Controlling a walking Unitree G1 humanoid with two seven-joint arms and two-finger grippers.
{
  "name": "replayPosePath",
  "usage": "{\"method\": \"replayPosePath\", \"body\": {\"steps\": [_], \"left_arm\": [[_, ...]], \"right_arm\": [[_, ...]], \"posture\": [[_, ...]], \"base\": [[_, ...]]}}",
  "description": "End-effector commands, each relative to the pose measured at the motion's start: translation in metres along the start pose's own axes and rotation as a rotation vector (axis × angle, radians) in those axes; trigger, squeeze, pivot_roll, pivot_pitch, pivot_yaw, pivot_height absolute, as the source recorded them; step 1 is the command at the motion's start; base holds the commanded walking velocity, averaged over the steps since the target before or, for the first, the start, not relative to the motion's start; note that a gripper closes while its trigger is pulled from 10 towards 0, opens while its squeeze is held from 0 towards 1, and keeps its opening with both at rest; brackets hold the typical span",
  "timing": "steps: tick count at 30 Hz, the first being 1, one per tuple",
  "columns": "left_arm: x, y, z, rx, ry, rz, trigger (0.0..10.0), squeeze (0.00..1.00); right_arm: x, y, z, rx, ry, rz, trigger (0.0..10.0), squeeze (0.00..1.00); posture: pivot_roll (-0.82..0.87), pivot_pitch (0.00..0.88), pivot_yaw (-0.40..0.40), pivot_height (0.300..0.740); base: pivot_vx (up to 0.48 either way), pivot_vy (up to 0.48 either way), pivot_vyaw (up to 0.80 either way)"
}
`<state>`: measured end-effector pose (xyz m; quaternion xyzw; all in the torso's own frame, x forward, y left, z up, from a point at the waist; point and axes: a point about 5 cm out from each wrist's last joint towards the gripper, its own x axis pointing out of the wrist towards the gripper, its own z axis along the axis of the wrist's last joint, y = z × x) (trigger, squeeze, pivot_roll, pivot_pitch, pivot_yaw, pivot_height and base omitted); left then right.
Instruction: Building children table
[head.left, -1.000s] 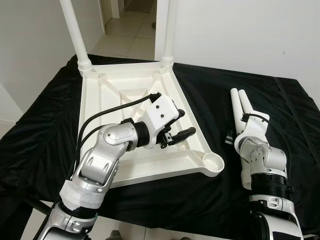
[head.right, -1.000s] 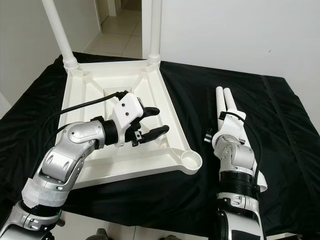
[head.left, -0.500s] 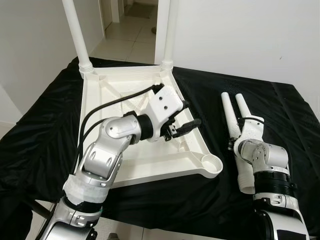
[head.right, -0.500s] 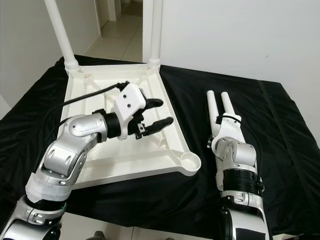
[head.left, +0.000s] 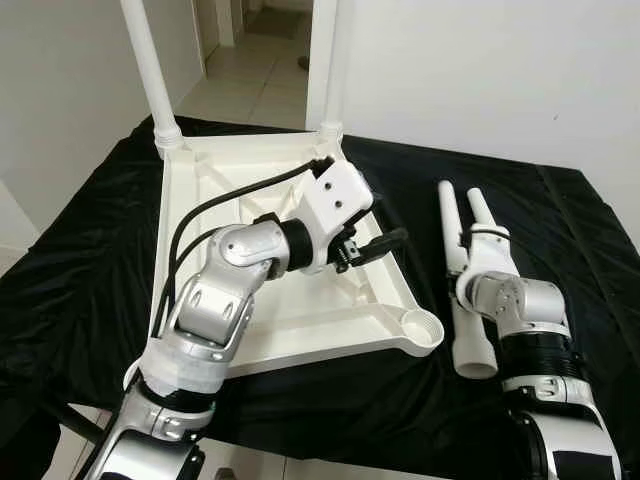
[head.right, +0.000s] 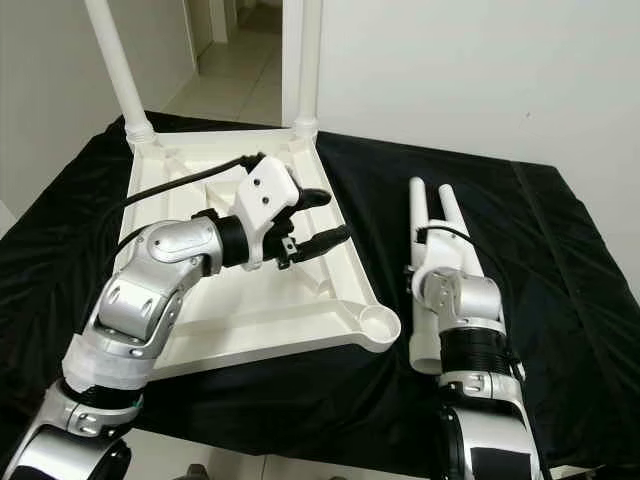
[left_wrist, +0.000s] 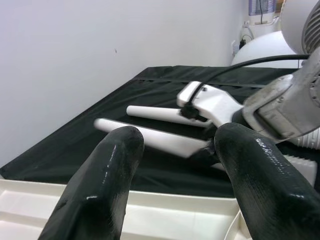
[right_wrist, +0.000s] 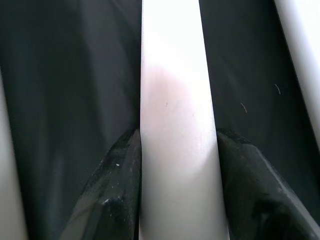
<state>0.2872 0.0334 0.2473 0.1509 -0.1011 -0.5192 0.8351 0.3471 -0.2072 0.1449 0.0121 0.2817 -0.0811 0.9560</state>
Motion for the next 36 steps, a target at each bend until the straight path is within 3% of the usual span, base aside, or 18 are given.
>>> {"method": "replayPosePath", "body": {"steps": [1,2,5,15,18,19,20,23,24,27,28,30,33,35,36], "left_arm": [[0.000,0.011,-0.002,-0.013,0.015,0.169,10.0,0.00],[0.000,0.011,-0.002,-0.013,0.015,0.169,10.0,0.00],[0.002,0.014,-0.003,-0.019,0.027,0.188,10.0,0.00],[-0.001,0.023,-0.006,-0.054,0.009,0.258,10.0,0.00],[-0.003,0.027,-0.009,-0.118,0.004,0.284,10.0,0.00],[-0.003,0.028,-0.011,-0.174,-0.001,0.277,10.0,0.00],[-0.003,0.029,-0.013,-0.227,-0.007,0.280,10.0,0.23],[-0.004,0.030,-0.014,-0.258,-0.011,0.281,10.0,0.23],[-0.003,0.033,-0.014,-0.296,-0.016,0.284,10.0,1.00],[-0.003,0.035,-0.015,-0.316,-0.018,0.287,10.0,1.00],[-0.003,0.040,-0.012,-0.350,-0.038,0.292,10.0,1.00],[-0.003,0.041,-0.011,-0.358,-0.046,0.293,10.0,1.00],[-0.001,0.049,-0.006,-0.445,-0.070,0.285,10.0,1.00],[0.000,0.049,-0.006,-0.455,-0.072,0.283,10.0,1.00],[0.000,0.050,-0.005,-0.472,-0.074,0.284,10.0,0.39]], "right_arm": [[-0.004,0.000,0.019,-0.005,-0.092,0.010,10.0,0.00],[-0.004,0.000,0.019,-0.005,-0.092,0.010,10.0,0.00],[-0.012,0.002,0.046,-0.016,-0.247,0.041,10.0,0.00],[-0.021,0.001,0.062,0.027,-0.510,0.102,10.0,0.00],[-0.023,0.006,0.060,0.043,-0.557,0.132,10.0,0.00],[-0.026,0.010,0.059,0.059,-0.584,0.164,10.0,0.00],[-0.028,0.015,0.055,0.070,-0.602,0.198,10.0,0.00],[-0.029,0.019,0.053,0.077,-0.612,0.219,10.0,0.00],[-0.033,0.025,0.051,0.094,-0.646,0.271,10.0,0.00],[-0.035,0.029,0.050,0.105,-0.674,0.305,10.0,0.00],[-0.043,0.037,0.050,0.093,-0.749,0.373,10.0,0.00],[-0.045,0.039,0.050,0.082,-0.781,0.391,10.0,0.00],[-0.060,0.049,0.058,-0.023,-0.914,0.472,10.0,0.00],[-0.061,0.050,0.058,-0.031,-0.927,0.478,10.0,0.00],[-0.063,0.049,0.059,-0.040,-0.947,0.471,10.0,0.00]], "posture": [[0.08,0.031,-0.034,0.740],[0.08,0.031,-0.034,0.740],[0.09,0.028,-0.035,0.740],[0.11,0.017,-0.030,0.740],[0.11,0.014,-0.024,0.740],[0.11,0.013,-0.024,0.740],[0.11,0.010,-0.019,0.740],[0.11,0.010,-0.019,0.740],[0.11,0.000,-0.012,0.740],[0.11,0.000,-0.012,0.740],[0.10,0.000,-0.008,0.740],[0.10,0.000,-0.008,0.740],[0.10,0.000,-0.008,0.740],[0.10,0.000,-0.008,0.740],[0.10,0.000,-0.009,0.740]], "base": [[0.000,0.000,0.00],[0.000,0.000,0.00],[0.000,0.000,0.00],[0.000,0.000,0.00],[0.000,0.000,0.00],[0.000,0.000,0.00],[0.000,0.000,0.00],[0.000,0.000,0.00],[0.000,0.000,0.00],[0.000,0.000,0.00],[0.000,0.000,0.00],[0.000,0.000,0.00],[0.000,0.000,0.00],[0.000,0.000,0.00],[0.000,0.000,0.00]]}}
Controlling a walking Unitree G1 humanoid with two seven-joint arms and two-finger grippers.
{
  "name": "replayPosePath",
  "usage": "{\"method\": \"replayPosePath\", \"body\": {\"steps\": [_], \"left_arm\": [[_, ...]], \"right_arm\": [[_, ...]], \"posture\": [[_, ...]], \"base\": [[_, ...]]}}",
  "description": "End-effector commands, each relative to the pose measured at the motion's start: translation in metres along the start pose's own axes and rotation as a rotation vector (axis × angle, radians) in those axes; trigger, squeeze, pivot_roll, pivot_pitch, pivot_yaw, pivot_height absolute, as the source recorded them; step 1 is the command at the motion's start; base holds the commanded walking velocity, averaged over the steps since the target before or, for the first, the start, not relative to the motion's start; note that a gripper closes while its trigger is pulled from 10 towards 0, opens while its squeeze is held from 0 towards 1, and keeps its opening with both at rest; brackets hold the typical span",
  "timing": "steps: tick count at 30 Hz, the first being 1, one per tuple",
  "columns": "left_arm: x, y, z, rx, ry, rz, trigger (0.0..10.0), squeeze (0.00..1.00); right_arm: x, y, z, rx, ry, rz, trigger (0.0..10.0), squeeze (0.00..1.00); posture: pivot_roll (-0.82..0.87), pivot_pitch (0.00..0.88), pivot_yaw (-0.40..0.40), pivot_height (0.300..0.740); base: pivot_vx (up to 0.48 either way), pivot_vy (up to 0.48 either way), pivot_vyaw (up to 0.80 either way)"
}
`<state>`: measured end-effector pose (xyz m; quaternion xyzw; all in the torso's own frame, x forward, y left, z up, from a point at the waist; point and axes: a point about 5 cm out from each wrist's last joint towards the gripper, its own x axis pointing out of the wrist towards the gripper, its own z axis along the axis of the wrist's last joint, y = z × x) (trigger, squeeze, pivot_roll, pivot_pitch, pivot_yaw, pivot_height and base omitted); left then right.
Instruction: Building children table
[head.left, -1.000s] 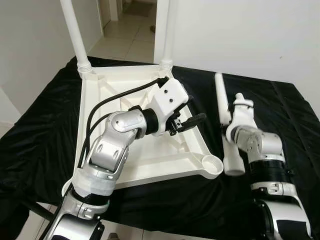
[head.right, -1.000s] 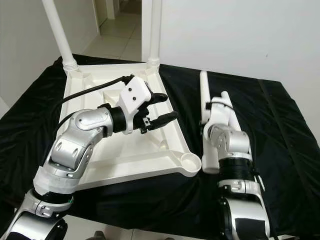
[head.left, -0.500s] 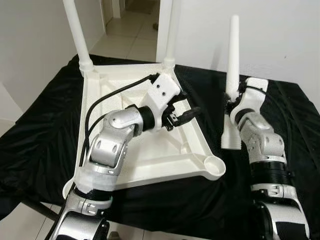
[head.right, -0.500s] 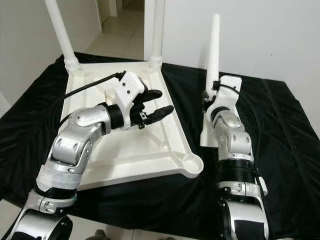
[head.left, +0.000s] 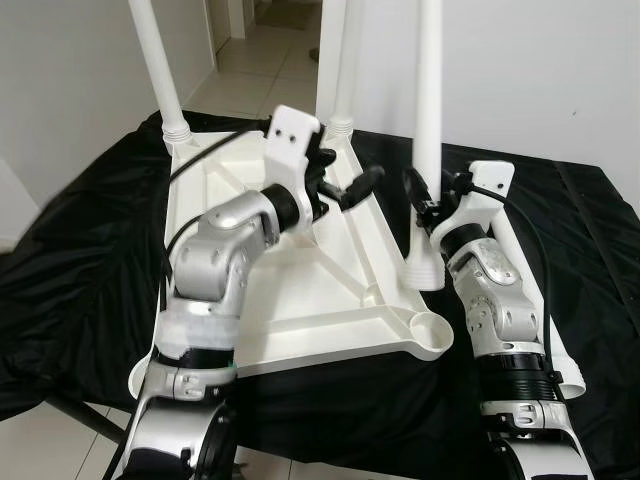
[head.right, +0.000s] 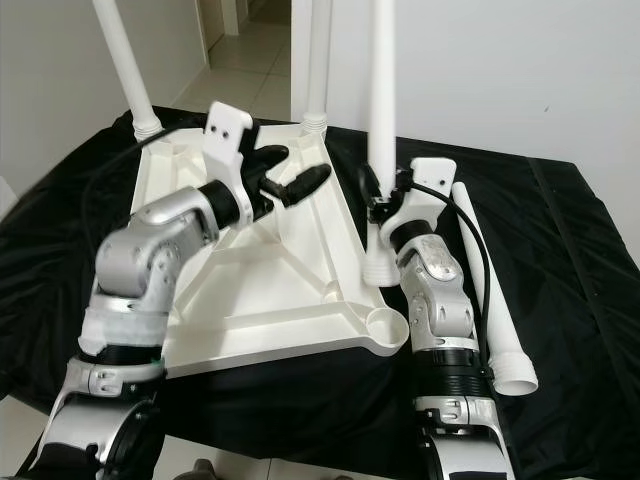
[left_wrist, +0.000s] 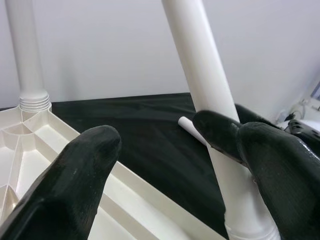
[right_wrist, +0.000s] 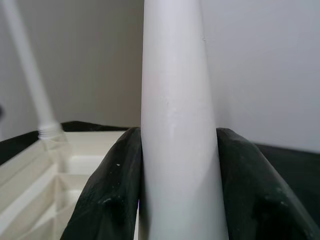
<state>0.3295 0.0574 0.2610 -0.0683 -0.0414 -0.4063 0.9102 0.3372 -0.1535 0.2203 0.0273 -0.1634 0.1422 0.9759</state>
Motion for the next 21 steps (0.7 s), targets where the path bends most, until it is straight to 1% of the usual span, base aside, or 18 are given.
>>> {"method": "replayPosePath", "body": {"steps": [1,2,3,4,6,7,9,11,12,13,17,18,21], "left_arm": [[0.004,-0.001,0.000,-0.057,0.014,-0.009,10.0,0.03],[0.004,-0.001,0.000,-0.057,0.014,-0.009,10.0,0.03],[0.007,0.000,0.003,-0.111,0.014,-0.017,10.0,0.00],[0.007,0.000,0.003,-0.111,0.014,-0.017,10.0,0.00],[0.009,0.001,0.007,-0.164,0.009,-0.035,10.0,0.00],[0.009,0.001,0.007,-0.164,0.009,-0.035,10.0,0.00],[0.009,0.000,0.014,-0.209,-0.014,-0.059,10.0,0.00],[0.009,0.000,0.014,-0.209,-0.014,-0.059,10.0,0.00],[0.010,-0.001,0.018,-0.230,-0.030,-0.074,10.0,0.00],[0.010,-0.001,0.018,-0.230,-0.030,-0.074,10.0,0.00],[0.010,-0.006,0.033,-0.316,-0.084,-0.162,10.0,0.00],[0.010,-0.006,0.033,-0.316,-0.084,-0.162,10.0,0.00],[0.013,-0.009,0.036,-0.328,-0.084,-0.181,10.0,0.00]], "right_arm": [[0.000,0.002,0.011,-0.020,-0.066,0.018,10.0,0.00],[0.000,0.002,0.011,-0.020,-0.066,0.018,10.0,0.00],[0.000,0.003,0.014,-0.030,-0.095,0.045,10.0,0.00],[0.000,0.003,0.014,-0.030,-0.095,0.045,10.0,0.00],[0.000,0.004,0.016,-0.048,-0.111,0.065,10.0,0.00],[0.000,0.004,0.016,-0.048,-0.111,0.065,10.0,0.00],[-0.001,0.006,0.016,-0.051,-0.124,0.095,10.0,0.00],[-0.001,0.006,0.016,-0.051,-0.124,0.095,10.0,0.00],[-0.002,0.007,0.016,-0.054,-0.133,0.117,10.0,0.00],[-0.002,0.007,0.016,-0.054,-0.133,0.117,10.0,0.00],[-0.005,0.013,0.014,-0.070,-0.143,0.211,10.0,0.00],[-0.005,0.013,0.014,-0.070,-0.143,0.211,10.0,0.00],[-0.008,0.017,0.013,-0.062,-0.142,0.261,10.0,0.00]], "posture": [[0.10,0.000,-0.013,0.740],[0.10,0.000,-0.013,0.740],[0.10,0.000,-0.014,0.740],[0.10,0.000,-0.014,0.740],[0.10,0.000,-0.017,0.740],[0.10,0.000,-0.017,0.740],[0.10,0.000,-0.019,0.740],[0.10,0.000,-0.019,0.740],[0.10,0.000,-0.018,0.740],[0.10,0.000,-0.018,0.740],[0.11,0.000,-0.016,0.740],[0.11,0.000,-0.016,0.740],[0.11,0.007,-0.017,0.740]], "base": [[0.000,0.000,0.00],[0.000,0.000,0.00],[0.000,0.000,0.00],[0.000,0.000,0.00],[0.000,0.000,0.00],[0.000,0.000,0.00],[0.000,0.000,0.00],[0.000,0.000,0.00],[0.000,0.000,0.00],[0.000,0.000,0.00],[0.000,0.000,0.00],[0.000,0.000,0.00],[0.000,0.000,0.00]]}}
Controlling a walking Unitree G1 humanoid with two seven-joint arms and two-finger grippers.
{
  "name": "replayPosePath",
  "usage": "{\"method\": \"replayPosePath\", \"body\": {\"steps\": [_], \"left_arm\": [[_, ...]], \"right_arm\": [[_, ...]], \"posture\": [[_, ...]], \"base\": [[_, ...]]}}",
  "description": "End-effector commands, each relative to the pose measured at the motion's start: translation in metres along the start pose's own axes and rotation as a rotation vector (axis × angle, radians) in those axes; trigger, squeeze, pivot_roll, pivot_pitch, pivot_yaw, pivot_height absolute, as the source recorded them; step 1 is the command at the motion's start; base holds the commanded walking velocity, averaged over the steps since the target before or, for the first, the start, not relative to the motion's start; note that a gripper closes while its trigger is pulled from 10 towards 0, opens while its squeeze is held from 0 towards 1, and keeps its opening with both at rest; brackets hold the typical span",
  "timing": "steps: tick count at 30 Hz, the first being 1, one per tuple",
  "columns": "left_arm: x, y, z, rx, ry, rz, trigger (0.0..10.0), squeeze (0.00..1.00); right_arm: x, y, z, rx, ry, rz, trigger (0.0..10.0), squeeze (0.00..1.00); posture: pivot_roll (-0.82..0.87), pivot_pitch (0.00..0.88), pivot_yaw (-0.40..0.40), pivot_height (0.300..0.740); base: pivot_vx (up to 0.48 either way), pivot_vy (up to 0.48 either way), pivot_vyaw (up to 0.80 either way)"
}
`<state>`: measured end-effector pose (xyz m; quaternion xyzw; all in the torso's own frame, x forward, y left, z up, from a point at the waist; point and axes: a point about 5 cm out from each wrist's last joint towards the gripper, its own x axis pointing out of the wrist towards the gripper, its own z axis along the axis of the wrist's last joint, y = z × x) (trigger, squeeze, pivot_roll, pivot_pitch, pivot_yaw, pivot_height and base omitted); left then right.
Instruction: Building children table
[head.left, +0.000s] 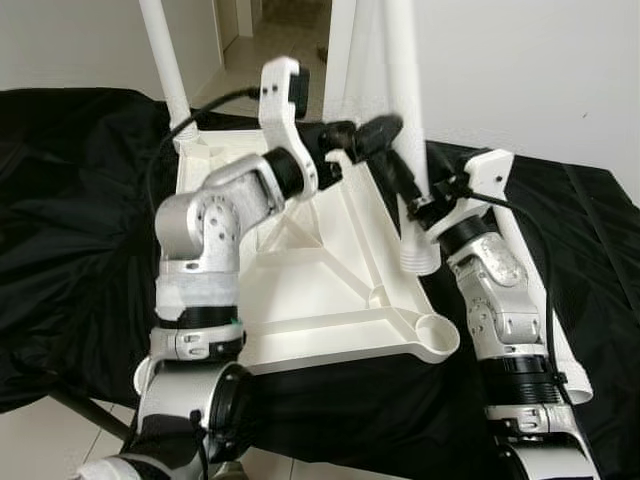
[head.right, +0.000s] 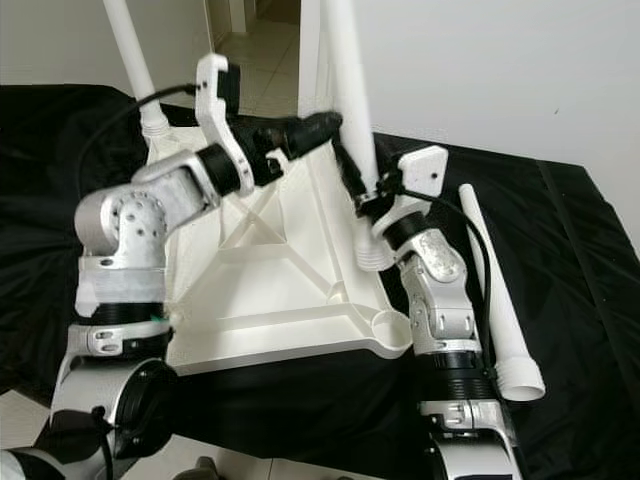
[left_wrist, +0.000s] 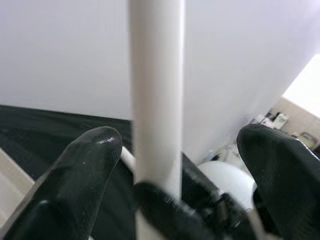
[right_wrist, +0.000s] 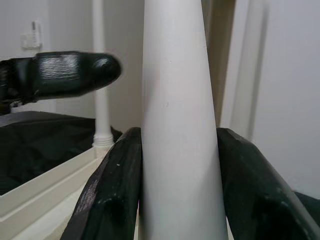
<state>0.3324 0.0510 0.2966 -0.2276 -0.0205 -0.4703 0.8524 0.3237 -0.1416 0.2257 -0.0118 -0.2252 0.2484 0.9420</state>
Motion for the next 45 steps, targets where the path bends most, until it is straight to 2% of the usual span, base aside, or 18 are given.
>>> {"method": "replayPosePath", "body": {"steps": [1,6,16,23,26,30,31,32,33,38,45], "left_arm": [[0.003,-0.004,0.001,-0.009,0.009,-0.033,10.0,0.00],[0.006,-0.005,0.001,-0.005,0.022,-0.037,10.0,0.00],[0.008,0.000,-0.001,0.003,0.050,-0.012,10.0,0.00],[0.011,0.008,0.008,-0.012,0.038,0.016,10.0,0.00],[0.012,0.017,0.022,-0.005,0.014,0.061,10.0,0.00],[0.012,0.018,0.029,0.001,-0.005,0.063,10.0,0.00],[0.013,0.018,0.028,-0.010,-0.015,0.067,6.4,0.00],[0.013,0.018,0.028,-0.010,-0.015,0.067,6.4,0.00],[0.013,0.018,0.028,-0.011,-0.016,0.068,0.0,0.00],[0.014,0.014,0.024,-0.040,-0.033,0.039,0.0,0.00],[0.016,0.014,0.025,-0.039,-0.043,0.039,0.0,0.00]], "right_arm": [[0.000,0.003,0.005,-0.003,-0.027,0.035,10.0,0.00],[-0.003,0.012,0.003,-0.013,-0.015,0.099,10.0,0.00],[-0.006,0.017,0.002,-0.013,-0.015,0.127,10.0,0.00],[-0.013,0.026,-0.005,-0.011,0.016,0.169,10.0,0.00],[-0.015,0.032,-0.010,-0.009,0.033,0.182,10.0,0.00],[-0.015,0.033,-0.012,-0.015,0.034,0.180,10.0,0.00],[-0.014,0.033,-0.011,-0.017,0.029,0.174,10.0,0.00],[-0.014,0.033,-0.011,-0.017,0.029,0.174,10.0,0.00],[-0.014,0.033,-0.011,-0.018,0.029,0.173,10.0,0.00],[-0.012,0.031,-0.010,-0.034,0.018,0.163,10.0,0.00],[-0.008,0.029,-0.009,-0.026,0.021,0.145,10.0,0.00]], "posture": [[0.11,0.007,-0.017,0.740],[0.10,0.009,-0.013,0.740],[0.09,0.003,-0.008,0.740],[0.07,0.000,-0.005,0.740],[0.08,0.000,-0.001,0.740],[0.08,0.000,0.005,0.740],[0.08,0.000,0.009,0.740],[0.08,0.000,0.009,0.740],[0.08,0.000,0.009,0.740],[0.08,0.000,0.017,0.740],[0.09,0.000,0.023,0.740]], "base": [[0.000,0.000,0.00],[0.000,0.000,0.00],[0.000,0.000,0.00],[0.000,0.000,0.00],[0.000,0.000,0.00],[0.000,0.000,0.00],[0.000,0.000,0.00],[0.000,0.000,0.00],[0.000,0.000,0.00],[0.000,0.000,0.00],[0.000,0.000,0.00]]}}
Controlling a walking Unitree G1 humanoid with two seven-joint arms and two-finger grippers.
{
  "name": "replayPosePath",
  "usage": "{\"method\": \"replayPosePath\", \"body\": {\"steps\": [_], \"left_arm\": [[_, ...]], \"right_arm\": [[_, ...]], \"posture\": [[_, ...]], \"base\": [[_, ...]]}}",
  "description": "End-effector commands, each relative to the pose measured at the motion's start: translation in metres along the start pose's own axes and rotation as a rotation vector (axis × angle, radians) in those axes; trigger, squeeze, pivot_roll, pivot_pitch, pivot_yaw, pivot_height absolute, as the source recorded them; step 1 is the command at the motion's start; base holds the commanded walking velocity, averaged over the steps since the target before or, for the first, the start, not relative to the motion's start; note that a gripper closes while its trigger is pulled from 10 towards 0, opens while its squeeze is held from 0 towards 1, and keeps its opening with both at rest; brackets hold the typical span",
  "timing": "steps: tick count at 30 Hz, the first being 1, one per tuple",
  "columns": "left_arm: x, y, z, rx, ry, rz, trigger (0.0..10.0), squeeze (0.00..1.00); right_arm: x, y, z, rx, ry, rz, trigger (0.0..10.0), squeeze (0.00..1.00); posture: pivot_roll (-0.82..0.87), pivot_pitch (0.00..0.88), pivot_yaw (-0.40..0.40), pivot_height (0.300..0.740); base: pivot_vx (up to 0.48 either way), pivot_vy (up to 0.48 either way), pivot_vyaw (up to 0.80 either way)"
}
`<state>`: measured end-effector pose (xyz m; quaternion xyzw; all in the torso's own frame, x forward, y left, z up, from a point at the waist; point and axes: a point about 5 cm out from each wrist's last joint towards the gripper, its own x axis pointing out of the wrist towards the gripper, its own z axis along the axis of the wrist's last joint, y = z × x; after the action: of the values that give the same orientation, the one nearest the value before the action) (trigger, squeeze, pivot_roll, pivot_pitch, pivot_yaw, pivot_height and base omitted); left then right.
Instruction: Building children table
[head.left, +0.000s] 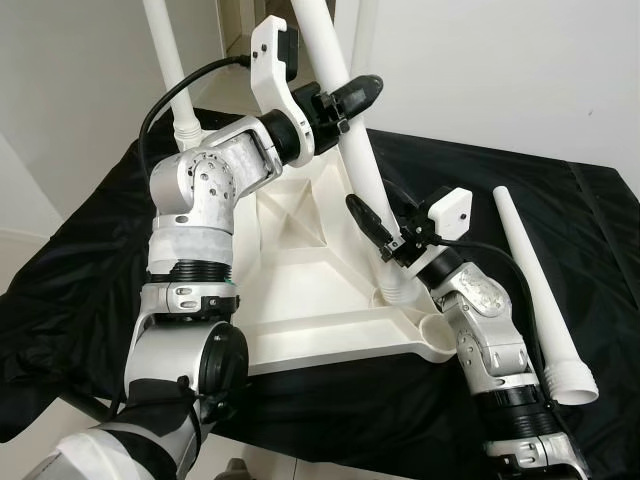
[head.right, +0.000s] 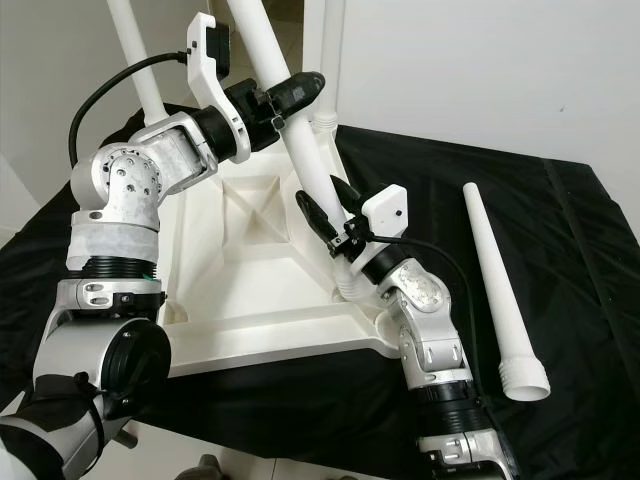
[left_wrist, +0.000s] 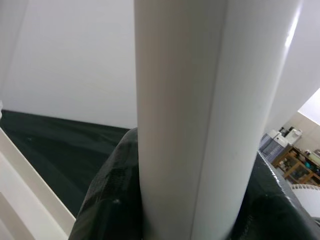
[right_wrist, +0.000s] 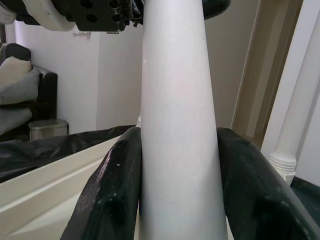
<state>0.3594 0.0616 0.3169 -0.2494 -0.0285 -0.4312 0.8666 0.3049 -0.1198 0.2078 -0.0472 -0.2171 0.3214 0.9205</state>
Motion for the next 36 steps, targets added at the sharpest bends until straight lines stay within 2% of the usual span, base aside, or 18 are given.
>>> {"method": "replayPosePath", "body": {"steps": [1,9,10,13,14,15,21,24,25,30,36], "left_arm": [[0.004,-0.005,-0.002,-0.017,0.005,-0.038,0.0,0.00],[0.007,-0.011,0.011,0.020,-0.023,-0.046,0.0,0.00],[0.008,-0.012,0.013,0.032,-0.023,-0.043,0.0,0.00],[0.008,-0.013,0.014,0.041,-0.023,-0.041,0.0,0.00],[0.009,-0.015,0.015,0.048,-0.025,-0.046,0.0,0.00],[0.010,-0.019,0.014,0.064,-0.016,-0.063,10.0,0.00],[0.014,-0.030,0.010,0.120,0.002,-0.095,10.0,0.00],[0.015,-0.038,0.012,0.160,-0.009,-0.105,10.0,0.00],[0.016,-0.042,0.013,0.169,-0.019,-0.112,10.0,0.00],[0.018,-0.051,0.017,0.192,-0.037,-0.129,10.0,0.00],[0.022,-0.063,0.018,0.247,-0.054,-0.149,10.0,0.00]], "right_arm": [[0.005,-0.003,0.001,0.005,0.000,-0.027,10.0,0.00],[0.012,-0.014,-0.002,-0.035,0.041,-0.115,10.0,0.00],[0.013,-0.017,-0.002,-0.046,0.049,-0.132,10.0,0.81],[0.013,-0.020,-0.002,-0.052,0.053,-0.143,10.0,0.81],[0.014,-0.022,-0.001,-0.050,0.048,-0.148,10.0,1.00],[0.015,-0.024,0.000,-0.033,0.048,-0.151,10.0,1.00],[0.018,-0.026,0.000,-0.031,0.067,-0.153,10.0,1.00],[0.020,-0.025,-0.003,-0.070,0.123,-0.158,10.0,1.00],[0.022,-0.024,-0.004,-0.089,0.149,-0.146,10.0,0.00],[0.026,-0.022,-0.008,-0.124,0.226,-0.107,10.0,0.00],[0.032,-0.027,-0.011,-0.145,0.317,-0.114,10.0,0.00]], "posture": [[0.09,0.000,0.023,0.740],[0.08,0.000,0.059,0.740],[0.08,0.000,0.071,0.740],[0.08,0.000,0.071,0.740],[0.08,0.000,0.065,0.740],[0.09,0.000,0.052,0.740],[0.10,0.000,0.016,0.740],[0.10,0.000,-0.003,0.740],[0.12,0.000,-0.035,0.740],[0.14,0.000,-0.068,0.740],[0.16,0.000,-0.112,0.740]], "base": [[0.000,0.000,0.00],[0.000,0.000,0.00],[0.000,0.000,0.00],[0.000,0.000,0.00],[0.000,0.000,0.00],[0.000,0.000,0.00],[0.000,0.000,0.00],[0.000,0.000,0.00],[0.000,0.000,0.00],[0.000,0.000,0.00],[0.000,0.000,0.00]]}}
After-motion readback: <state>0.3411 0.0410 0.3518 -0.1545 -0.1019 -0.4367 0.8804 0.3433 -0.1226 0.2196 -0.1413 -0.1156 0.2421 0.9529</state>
